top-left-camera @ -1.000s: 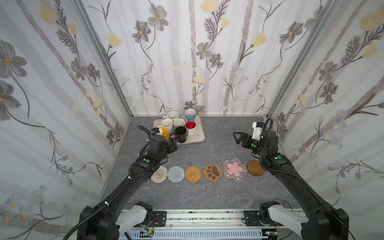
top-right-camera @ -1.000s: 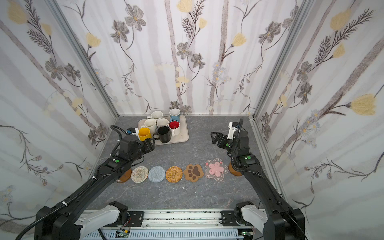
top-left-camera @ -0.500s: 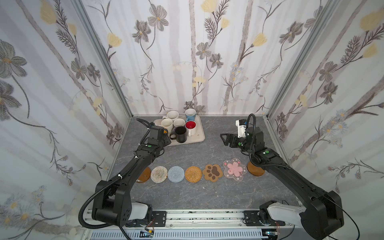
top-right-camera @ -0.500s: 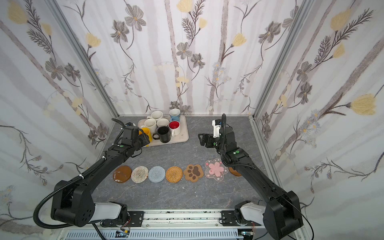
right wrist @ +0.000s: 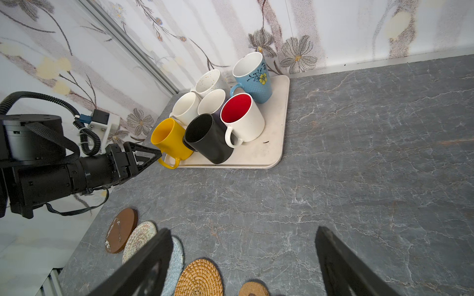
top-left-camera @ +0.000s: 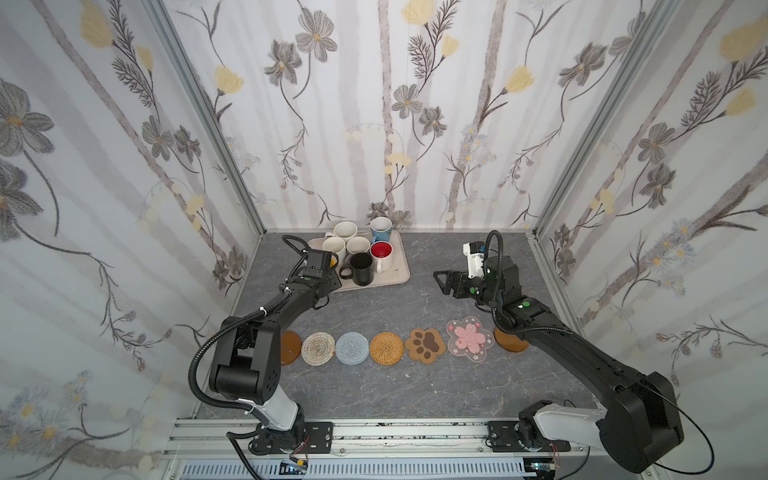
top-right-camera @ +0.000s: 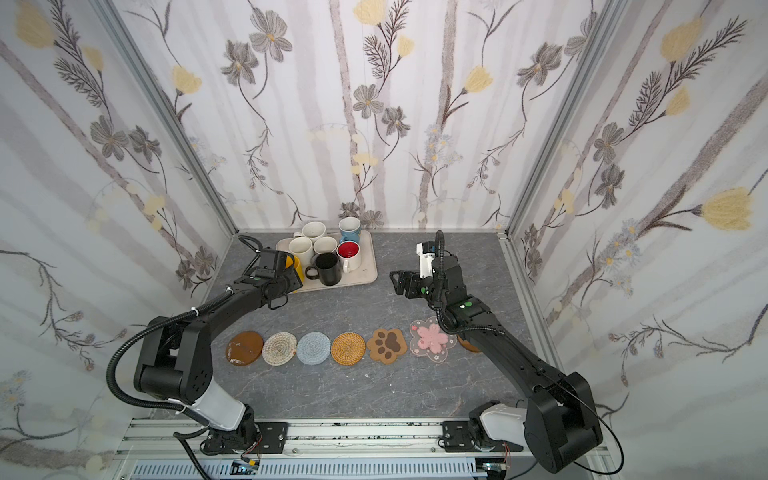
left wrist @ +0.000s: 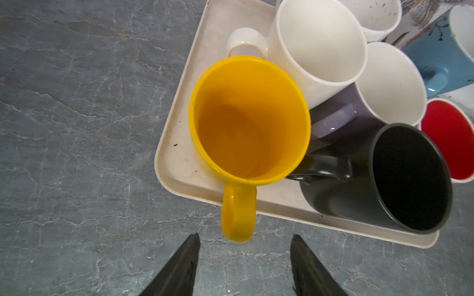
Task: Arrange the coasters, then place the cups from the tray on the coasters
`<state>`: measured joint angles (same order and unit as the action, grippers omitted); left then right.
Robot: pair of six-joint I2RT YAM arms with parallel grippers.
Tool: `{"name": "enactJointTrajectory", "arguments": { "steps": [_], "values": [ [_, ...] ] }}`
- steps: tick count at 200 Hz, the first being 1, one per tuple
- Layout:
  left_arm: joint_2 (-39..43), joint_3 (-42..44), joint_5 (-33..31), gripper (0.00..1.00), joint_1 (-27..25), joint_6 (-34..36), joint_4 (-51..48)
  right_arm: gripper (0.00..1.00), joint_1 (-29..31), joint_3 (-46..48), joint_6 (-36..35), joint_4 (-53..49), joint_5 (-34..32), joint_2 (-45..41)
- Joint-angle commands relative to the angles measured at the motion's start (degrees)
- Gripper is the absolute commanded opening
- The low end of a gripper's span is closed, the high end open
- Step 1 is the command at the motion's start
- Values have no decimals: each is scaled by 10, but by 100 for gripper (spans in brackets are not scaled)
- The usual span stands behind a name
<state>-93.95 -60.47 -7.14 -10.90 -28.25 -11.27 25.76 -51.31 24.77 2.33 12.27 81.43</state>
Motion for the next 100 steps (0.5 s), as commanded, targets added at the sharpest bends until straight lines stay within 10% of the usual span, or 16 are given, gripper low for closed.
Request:
{"name": "enactJointTrajectory", "arguments": {
  "steps": [1,73,100],
  "values": [
    [-19,-17,-13,60,3,3,12,88,2,2,-7,27,9,12],
    [-59,-35,-34,52,7,5,16,88,5,5,-8,36,14,28],
    [-40,-30,-41,65,7,4,18,86,6,-2,-7,31,13,45]
  ]
}}
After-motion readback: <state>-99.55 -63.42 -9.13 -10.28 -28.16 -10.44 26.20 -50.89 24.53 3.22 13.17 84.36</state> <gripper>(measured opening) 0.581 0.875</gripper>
